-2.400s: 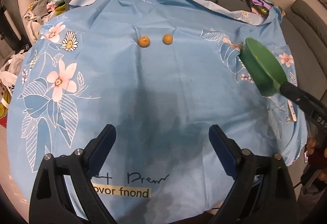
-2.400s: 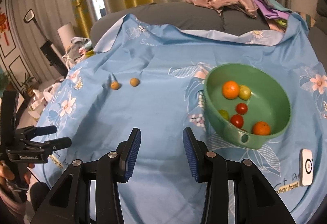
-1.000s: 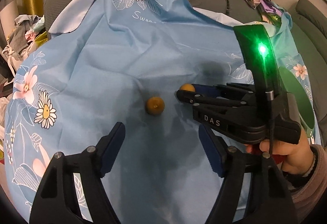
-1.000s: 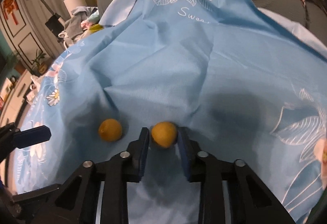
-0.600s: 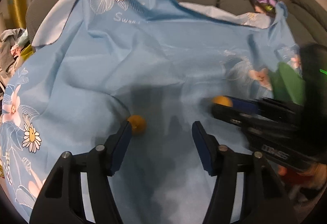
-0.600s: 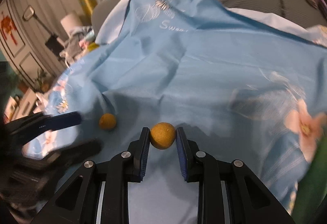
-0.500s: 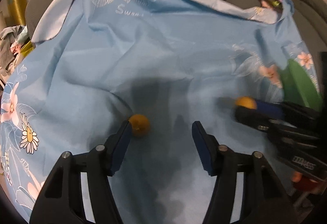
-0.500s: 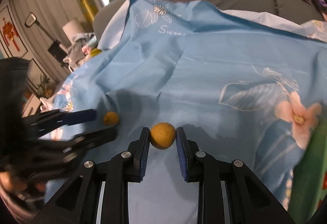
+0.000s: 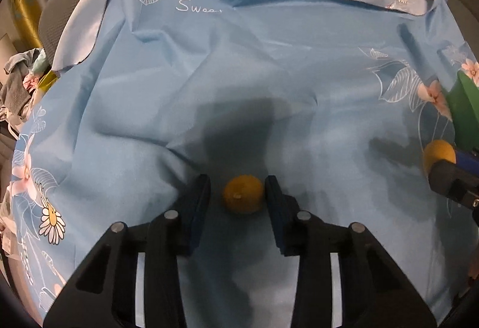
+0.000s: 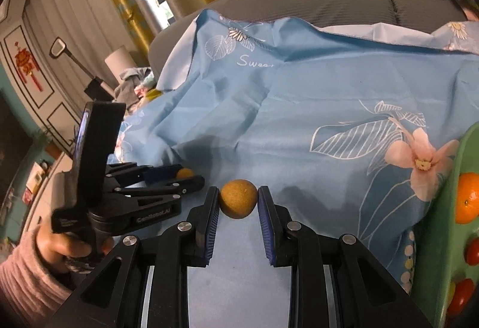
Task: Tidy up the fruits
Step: 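Carry both small yellow fruits toward the green bowl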
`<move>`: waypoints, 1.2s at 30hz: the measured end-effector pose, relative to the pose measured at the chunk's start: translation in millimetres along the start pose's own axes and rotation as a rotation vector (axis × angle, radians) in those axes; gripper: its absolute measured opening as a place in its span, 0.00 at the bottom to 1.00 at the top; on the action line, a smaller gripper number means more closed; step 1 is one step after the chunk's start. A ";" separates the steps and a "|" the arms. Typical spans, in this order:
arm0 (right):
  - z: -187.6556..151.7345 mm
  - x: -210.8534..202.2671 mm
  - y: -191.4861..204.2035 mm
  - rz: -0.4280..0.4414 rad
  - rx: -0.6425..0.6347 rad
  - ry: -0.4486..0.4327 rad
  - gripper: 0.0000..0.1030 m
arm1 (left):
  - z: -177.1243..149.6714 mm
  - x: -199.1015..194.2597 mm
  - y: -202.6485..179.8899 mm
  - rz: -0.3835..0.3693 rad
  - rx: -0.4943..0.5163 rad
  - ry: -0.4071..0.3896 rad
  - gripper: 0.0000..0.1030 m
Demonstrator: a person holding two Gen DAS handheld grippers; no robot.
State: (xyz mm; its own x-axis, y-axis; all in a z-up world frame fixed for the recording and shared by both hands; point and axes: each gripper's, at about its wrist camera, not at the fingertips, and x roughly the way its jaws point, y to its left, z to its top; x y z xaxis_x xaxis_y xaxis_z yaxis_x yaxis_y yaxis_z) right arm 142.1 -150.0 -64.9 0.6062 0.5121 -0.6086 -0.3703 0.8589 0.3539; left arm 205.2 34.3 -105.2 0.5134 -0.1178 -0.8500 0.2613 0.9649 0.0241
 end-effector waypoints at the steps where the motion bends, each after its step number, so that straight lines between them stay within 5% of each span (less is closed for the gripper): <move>1: -0.3 -0.4 -1.0 0.005 0.004 -0.001 0.27 | 0.4 0.3 -0.1 -0.002 -0.002 0.001 0.35; 7: -0.9 -0.7 -3.9 0.013 0.019 0.001 0.27 | -0.2 3.2 -4.1 -0.029 -0.008 0.008 0.27; 17: -1.6 -3.0 -5.4 0.004 0.031 0.006 0.27 | -7.6 -4.7 -9.7 -0.072 -0.013 0.016 0.26; 36: -17.1 -48.2 19.8 -0.036 -0.007 -0.004 0.27 | -33.9 -98.4 -46.4 -0.101 -0.016 -0.083 0.27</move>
State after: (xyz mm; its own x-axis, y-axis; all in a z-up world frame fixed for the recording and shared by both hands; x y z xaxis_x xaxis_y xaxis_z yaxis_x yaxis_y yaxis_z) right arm 93.5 -157.8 -40.7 0.6221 0.4808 -0.6179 -0.3530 0.8767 0.3268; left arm 114.9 9.1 -40.4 0.5510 -0.2326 -0.8015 0.3021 0.9508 -0.0683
